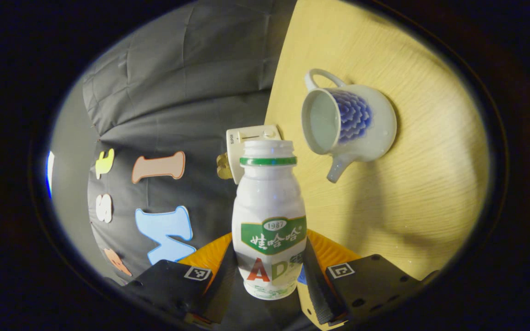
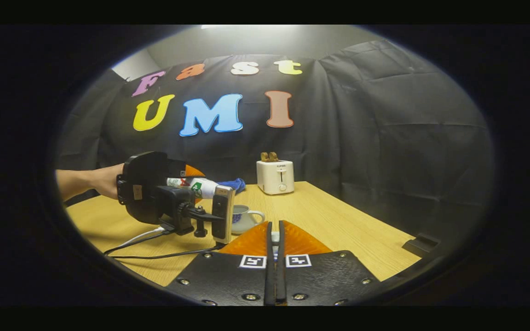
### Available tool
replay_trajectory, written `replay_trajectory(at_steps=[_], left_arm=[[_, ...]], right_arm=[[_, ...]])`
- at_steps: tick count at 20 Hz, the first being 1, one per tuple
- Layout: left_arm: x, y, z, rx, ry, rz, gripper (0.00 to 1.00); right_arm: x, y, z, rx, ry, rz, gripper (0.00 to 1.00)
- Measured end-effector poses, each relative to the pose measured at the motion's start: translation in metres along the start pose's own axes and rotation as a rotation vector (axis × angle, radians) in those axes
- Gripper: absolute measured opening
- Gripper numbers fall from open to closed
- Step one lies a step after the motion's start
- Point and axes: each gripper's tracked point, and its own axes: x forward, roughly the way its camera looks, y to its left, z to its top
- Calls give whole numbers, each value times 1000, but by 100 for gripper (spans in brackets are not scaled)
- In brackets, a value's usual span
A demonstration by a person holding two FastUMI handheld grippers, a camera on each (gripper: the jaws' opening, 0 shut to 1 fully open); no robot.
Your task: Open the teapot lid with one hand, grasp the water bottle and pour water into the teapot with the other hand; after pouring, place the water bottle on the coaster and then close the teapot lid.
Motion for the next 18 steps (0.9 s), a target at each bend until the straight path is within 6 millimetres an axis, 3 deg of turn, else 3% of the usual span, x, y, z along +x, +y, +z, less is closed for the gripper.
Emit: replay_trajectory(at_steps=[5,7,8,9,12,16,18], left_arm=[[2,4,0,36,-5,4,84],[0,4,1,43,-4,6,70],[1,4,1,43,-4,6,84],[1,6,0,46,-4,8,77],[0,8,0,62,0,15,80],[0,12,0,84,4,24,74],[0,13,0,94,7,30,80]], right_arm=[[1,-1,-5,-17,9,-5,1],[1,-1,-6,-15,15,-2,1],[1,-1,-7,-16,16,-1,1],[1,-1,-6,-17,17,-1,1],[1,-1,-5,-18,13,-1,1],[0,0,-4,-20,11,1,1],[1,2,-4,-18,12,8,1]])
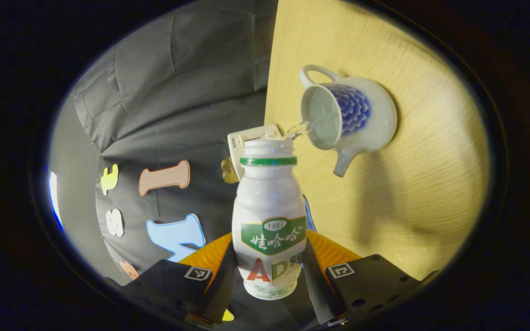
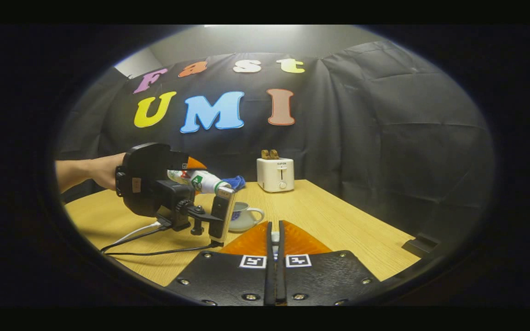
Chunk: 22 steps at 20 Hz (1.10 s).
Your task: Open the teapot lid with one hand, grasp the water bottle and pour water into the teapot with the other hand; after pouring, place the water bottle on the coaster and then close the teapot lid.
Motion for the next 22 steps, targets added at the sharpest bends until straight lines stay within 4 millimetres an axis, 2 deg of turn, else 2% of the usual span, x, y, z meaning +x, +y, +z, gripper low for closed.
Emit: replay_trajectory(at_steps=[1,14,15,17,18,22], left_arm=[[0,1,-1,5,1,3,84],[0,9,0,80,10,29,83],[-1,11,1,91,10,33,77],[-1,12,2,108,7,43,77],[-1,13,3,113,5,44,83],[-2,15,6,136,5,56,83]], right_arm=[[0,1,0,0,0,3,1],[1,2,-1,-1,4,13,1],[1,1,-2,1,4,11,1],[-1,-2,-1,10,-2,2,1],[0,-3,-1,15,-4,-2,1],[-2,-4,-2,16,0,-6,1]])
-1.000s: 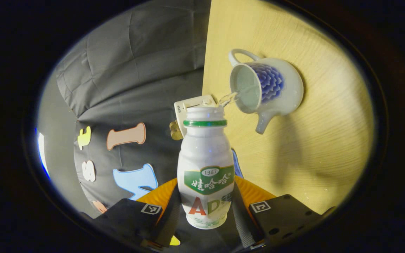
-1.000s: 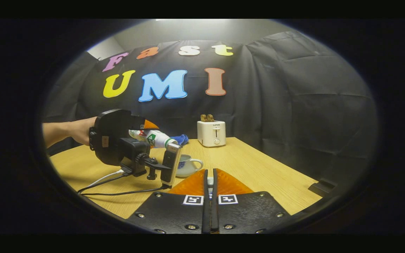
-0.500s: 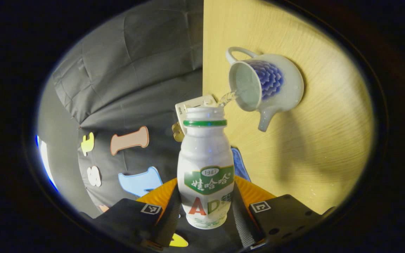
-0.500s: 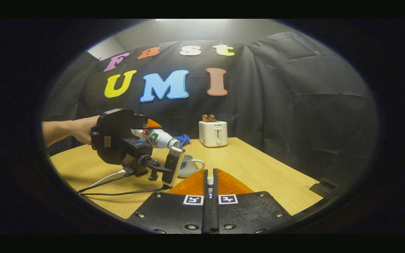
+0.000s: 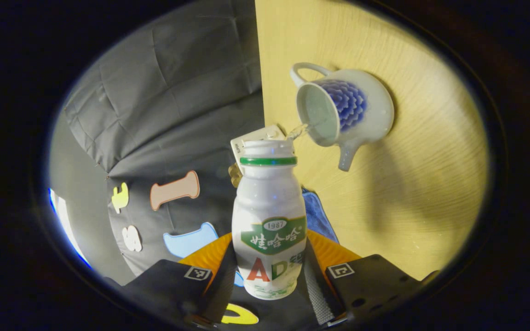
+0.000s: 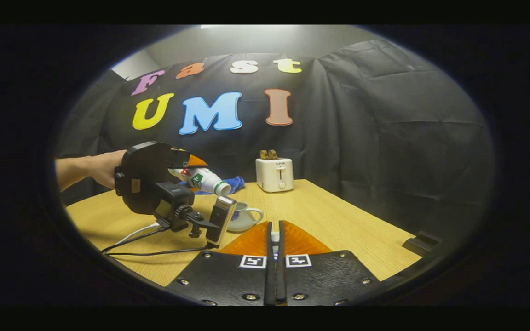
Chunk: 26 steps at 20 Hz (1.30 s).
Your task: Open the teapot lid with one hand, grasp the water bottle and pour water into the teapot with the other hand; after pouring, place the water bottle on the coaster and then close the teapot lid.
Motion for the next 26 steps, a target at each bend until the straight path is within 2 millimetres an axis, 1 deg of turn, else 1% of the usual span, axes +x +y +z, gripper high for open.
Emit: replay_trajectory(at_steps=[6,7,11,16,21,26], left_arm=[[-2,8,7,51,-13,31,83],[-3,9,7,60,-14,35,77],[-3,13,6,85,-11,47,77],[-4,16,9,107,-15,61,77],[-4,19,9,133,-18,69,77],[-2,19,9,127,-28,72,77]], right_arm=[[0,0,-1,-1,3,1,1],[-1,0,-1,1,2,1,1],[-2,-2,3,5,-9,-2,1],[-1,-1,-2,15,3,5,1],[-1,-3,2,18,-6,-2,1],[-1,-4,-2,20,2,-4,1]])
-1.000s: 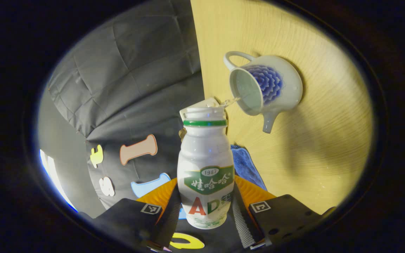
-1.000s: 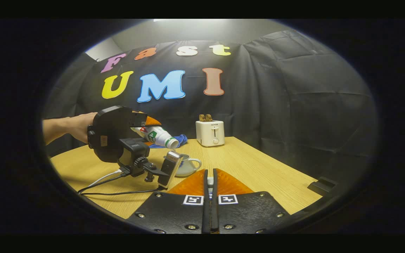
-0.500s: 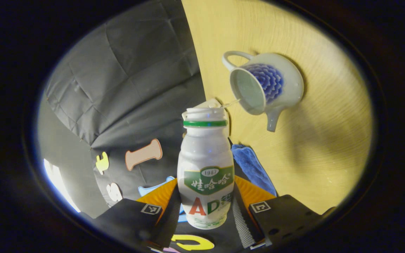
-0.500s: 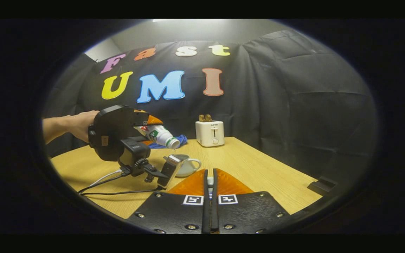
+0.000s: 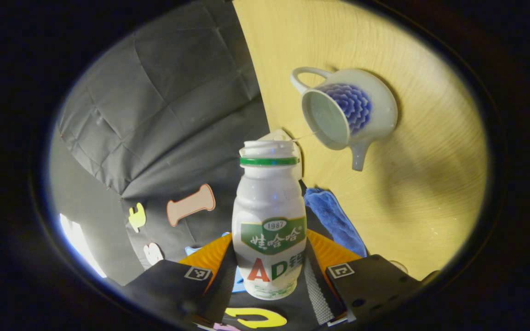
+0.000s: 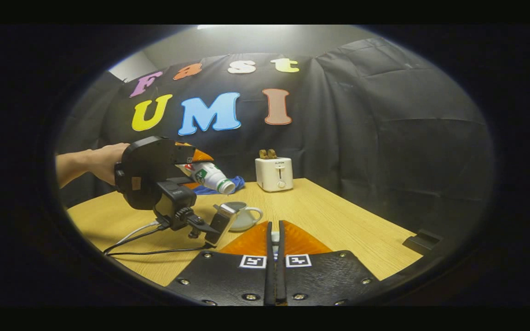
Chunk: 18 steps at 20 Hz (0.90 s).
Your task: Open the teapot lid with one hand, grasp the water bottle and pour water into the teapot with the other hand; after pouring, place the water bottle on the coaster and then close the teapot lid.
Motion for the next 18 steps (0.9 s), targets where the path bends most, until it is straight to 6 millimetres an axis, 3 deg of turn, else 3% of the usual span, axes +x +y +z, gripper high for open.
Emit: replay_trajectory(at_steps=[1,2,5,6,9,10,12,13,14,15,18], left_arm=[[0,-1,0,-4,-3,0,77],[0,-2,1,-12,-7,-4,83],[2,-6,5,-61,-33,-21,84],[3,-7,8,-87,-48,-19,77],[8,-20,12,-222,-84,-43,84],[10,-25,13,-273,-94,-52,77],[13,-35,13,-362,-100,-67,77],[15,-35,14,-404,-107,-60,84],[16,-39,16,-455,-116,-58,77],[18,-44,20,-513,-127,-69,84],[21,-54,22,-655,-130,-76,84]], right_arm=[[0,-1,0,3,1,-3,1],[0,0,0,4,1,-3,1],[-1,0,2,-1,-7,-1,1],[-1,0,2,0,-8,1,1],[-2,-1,6,17,-14,4,1],[-2,-3,8,20,-21,1,1],[-2,-5,14,26,-36,1,1],[-2,-5,17,29,-42,1,1],[-2,-4,19,29,-48,5,1],[-2,-3,21,31,-53,8,1],[-1,2,29,30,-72,29,1]])
